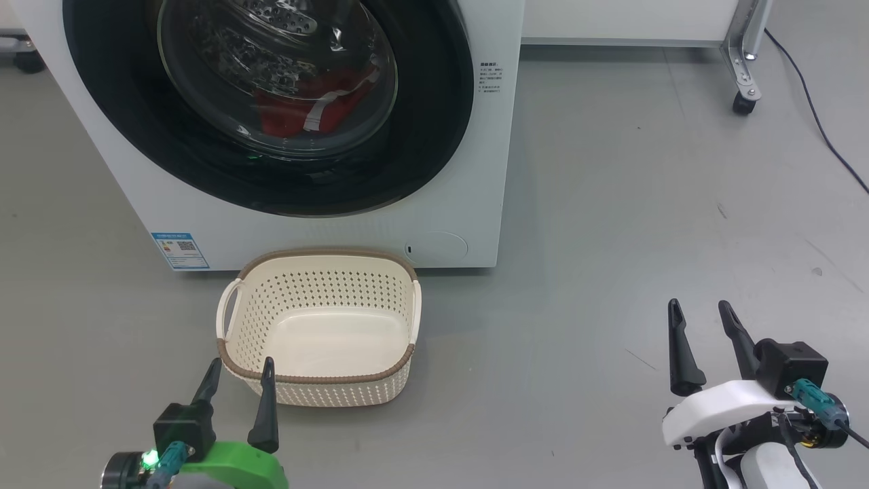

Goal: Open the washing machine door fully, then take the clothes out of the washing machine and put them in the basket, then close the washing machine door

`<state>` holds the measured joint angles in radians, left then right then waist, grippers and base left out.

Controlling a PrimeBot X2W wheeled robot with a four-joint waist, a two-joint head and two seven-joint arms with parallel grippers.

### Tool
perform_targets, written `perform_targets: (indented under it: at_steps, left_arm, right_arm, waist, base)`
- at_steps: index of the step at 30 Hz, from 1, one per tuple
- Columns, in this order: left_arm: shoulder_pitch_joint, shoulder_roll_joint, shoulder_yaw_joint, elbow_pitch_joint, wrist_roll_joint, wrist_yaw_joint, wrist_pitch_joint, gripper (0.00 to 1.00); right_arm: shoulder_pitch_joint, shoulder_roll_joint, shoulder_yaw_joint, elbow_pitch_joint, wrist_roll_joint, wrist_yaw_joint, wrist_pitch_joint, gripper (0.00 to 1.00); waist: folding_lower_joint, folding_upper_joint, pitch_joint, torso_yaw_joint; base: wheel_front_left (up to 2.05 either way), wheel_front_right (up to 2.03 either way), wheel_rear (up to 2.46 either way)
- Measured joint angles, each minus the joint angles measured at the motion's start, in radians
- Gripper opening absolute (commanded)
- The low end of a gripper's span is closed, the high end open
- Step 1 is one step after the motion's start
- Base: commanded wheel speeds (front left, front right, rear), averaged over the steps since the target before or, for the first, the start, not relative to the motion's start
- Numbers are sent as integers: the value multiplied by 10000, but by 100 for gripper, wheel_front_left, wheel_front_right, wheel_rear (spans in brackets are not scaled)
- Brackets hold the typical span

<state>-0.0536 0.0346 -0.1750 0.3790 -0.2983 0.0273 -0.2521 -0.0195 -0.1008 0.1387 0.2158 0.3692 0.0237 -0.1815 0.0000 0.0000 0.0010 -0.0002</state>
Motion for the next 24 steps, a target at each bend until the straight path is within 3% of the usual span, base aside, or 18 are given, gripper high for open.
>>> perform_targets:
  at_steps: [24]
  left_arm:
    - [-32, 0, -157, 104, -184, 71, 0, 100]
  right_arm:
    - [-139, 6, -8, 140, 2, -4, -4, 100]
  waist:
    - [0, 0, 26, 9]
  base:
    - [0, 0, 0]
